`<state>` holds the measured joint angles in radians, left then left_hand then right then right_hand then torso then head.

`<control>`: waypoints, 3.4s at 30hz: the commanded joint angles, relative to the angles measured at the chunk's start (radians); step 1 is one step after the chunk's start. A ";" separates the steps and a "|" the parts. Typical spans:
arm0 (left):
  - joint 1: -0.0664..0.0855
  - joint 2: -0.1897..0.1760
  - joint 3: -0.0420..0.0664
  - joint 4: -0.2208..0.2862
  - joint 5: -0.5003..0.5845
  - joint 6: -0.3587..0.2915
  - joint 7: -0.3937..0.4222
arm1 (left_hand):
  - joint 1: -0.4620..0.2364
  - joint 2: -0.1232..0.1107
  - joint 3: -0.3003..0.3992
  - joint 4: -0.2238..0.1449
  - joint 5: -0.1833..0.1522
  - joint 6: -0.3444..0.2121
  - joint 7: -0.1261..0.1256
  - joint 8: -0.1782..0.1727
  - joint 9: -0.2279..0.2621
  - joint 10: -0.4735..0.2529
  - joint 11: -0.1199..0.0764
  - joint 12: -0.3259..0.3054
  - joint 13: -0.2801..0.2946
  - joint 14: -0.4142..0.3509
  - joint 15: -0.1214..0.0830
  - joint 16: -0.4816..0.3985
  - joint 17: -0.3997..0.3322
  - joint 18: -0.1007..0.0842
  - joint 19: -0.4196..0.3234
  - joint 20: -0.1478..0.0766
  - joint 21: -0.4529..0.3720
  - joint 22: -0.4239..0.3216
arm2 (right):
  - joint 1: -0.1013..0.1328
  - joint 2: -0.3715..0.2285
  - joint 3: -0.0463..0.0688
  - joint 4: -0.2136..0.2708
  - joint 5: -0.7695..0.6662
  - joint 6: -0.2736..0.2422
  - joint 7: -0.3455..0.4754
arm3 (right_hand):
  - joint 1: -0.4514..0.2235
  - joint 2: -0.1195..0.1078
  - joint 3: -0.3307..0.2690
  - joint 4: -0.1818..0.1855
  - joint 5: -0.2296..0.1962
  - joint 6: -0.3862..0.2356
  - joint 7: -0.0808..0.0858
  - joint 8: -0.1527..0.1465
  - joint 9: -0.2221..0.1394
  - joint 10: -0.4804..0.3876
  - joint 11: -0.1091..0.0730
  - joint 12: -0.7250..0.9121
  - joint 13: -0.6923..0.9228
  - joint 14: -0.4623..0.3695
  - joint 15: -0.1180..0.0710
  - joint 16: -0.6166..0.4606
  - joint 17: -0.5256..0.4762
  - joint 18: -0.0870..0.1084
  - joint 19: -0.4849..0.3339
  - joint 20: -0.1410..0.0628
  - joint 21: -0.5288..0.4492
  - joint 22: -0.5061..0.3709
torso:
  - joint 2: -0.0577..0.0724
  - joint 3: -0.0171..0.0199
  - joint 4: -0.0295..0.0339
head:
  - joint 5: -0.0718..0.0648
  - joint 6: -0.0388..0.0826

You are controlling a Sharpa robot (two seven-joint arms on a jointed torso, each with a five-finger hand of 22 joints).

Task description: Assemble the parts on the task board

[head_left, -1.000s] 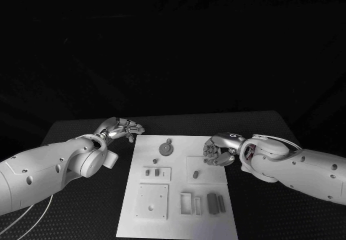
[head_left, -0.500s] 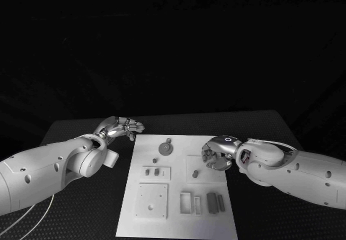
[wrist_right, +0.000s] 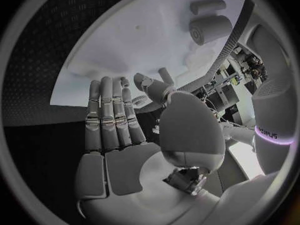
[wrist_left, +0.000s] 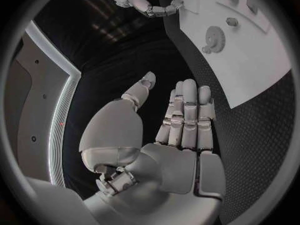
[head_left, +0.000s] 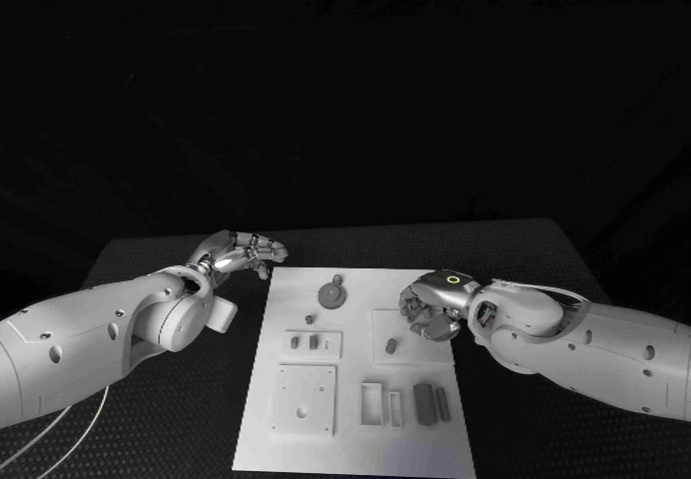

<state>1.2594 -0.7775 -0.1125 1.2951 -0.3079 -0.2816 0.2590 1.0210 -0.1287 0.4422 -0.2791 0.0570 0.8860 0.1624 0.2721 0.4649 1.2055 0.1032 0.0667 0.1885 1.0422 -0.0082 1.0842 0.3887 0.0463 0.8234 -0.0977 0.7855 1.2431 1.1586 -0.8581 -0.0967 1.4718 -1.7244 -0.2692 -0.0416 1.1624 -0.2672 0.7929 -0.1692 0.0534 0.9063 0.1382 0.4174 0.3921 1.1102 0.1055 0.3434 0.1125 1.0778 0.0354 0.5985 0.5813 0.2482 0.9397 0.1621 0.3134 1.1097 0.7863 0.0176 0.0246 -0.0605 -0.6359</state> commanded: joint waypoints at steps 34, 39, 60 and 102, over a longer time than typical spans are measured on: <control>0.001 -0.001 0.001 -0.002 0.016 0.029 0.001 | -0.001 0.012 -0.013 -0.003 -0.003 -0.011 0.008 0.000 -0.004 -0.009 -0.001 0.001 -0.004 0.017 0.000 -0.001 0.005 0.015 0.001 -0.008 -0.011 -0.002 | -0.026 0.044 -0.021 -0.021 -0.181 0.031 -0.080 | 0.029 0.045 0.065 -0.046 -0.001 0.105 -0.033 0.036 0.029 0.125 -0.043 -0.024 0.071 0.085 -0.040 0.036 0.091 0.014 0.087 -0.039 0.076 0.049 | -0.001 -0.0007 -0.0001 | -0.005 -0.008; 0.001 -0.001 0.001 -0.001 0.016 0.029 0.001 | 0.000 0.011 -0.013 -0.003 -0.003 -0.013 0.009 0.000 -0.005 -0.010 -0.001 0.001 -0.005 0.017 0.000 -0.001 0.006 0.015 0.001 -0.008 -0.011 -0.002 | -0.027 0.047 -0.027 -0.019 -0.204 0.028 -0.093 | 0.030 0.045 0.076 -0.052 0.001 0.115 -0.037 0.035 0.030 0.134 -0.046 -0.030 0.080 0.091 -0.043 0.035 0.101 0.014 0.093 -0.042 0.082 0.054 | 0.000 -0.0006 -0.0004 | -0.006 -0.007; 0.001 0.000 0.001 -0.006 0.016 0.029 0.001 | 0.000 0.013 -0.015 -0.002 -0.003 -0.015 0.010 -0.001 -0.005 -0.011 0.000 0.001 -0.005 0.018 0.000 -0.001 0.007 0.015 0.002 -0.008 -0.013 -0.002 | -0.026 0.039 -0.026 -0.002 -0.200 -0.029 -0.093 | 0.018 0.035 0.109 -0.052 0.011 0.145 -0.047 0.032 0.038 0.173 -0.058 -0.052 0.117 0.125 -0.056 0.028 0.138 0.014 0.120 -0.055 0.107 0.065 | -0.001 -0.0008 0.0005 | -0.008 -0.004; 0.001 0.004 0.001 -0.025 0.021 0.031 0.001 | -0.001 0.014 -0.018 -0.001 -0.003 -0.021 0.012 -0.002 -0.007 -0.012 -0.001 0.002 -0.007 0.023 -0.001 0.002 0.011 0.015 0.007 -0.009 -0.014 -0.002 | 0.007 -0.014 0.048 0.092 0.064 -0.016 -0.008 | 0.002 0.043 0.103 -0.055 0.034 0.147 -0.047 0.026 0.048 0.182 -0.059 -0.073 0.140 0.132 -0.059 0.014 0.160 0.014 0.123 -0.059 0.112 0.065 | -0.001 -0.0014 -0.0007 | 0.002 -0.002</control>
<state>1.2594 -0.7769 -0.1125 1.2690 -0.2943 -0.2628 0.2533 1.0171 -0.1249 0.4322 -0.2801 0.0571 0.8681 0.1731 0.2721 0.4587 1.1984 0.1036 0.0668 0.1833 1.0578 -0.0072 1.0842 0.3979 0.0474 0.8295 -0.0962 0.7781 1.2426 1.1664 -0.8733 -0.0497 1.5598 -1.7331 -0.2826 -0.0839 1.1668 -0.2301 0.8970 -0.2222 0.0825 1.0506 0.0901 0.4432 0.4388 1.2867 0.0464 0.2744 0.2516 1.2027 -0.0209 0.6168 0.7406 0.2468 1.0540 0.1051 0.4220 1.1745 0.7855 0.0167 0.0241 -0.0606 -0.6386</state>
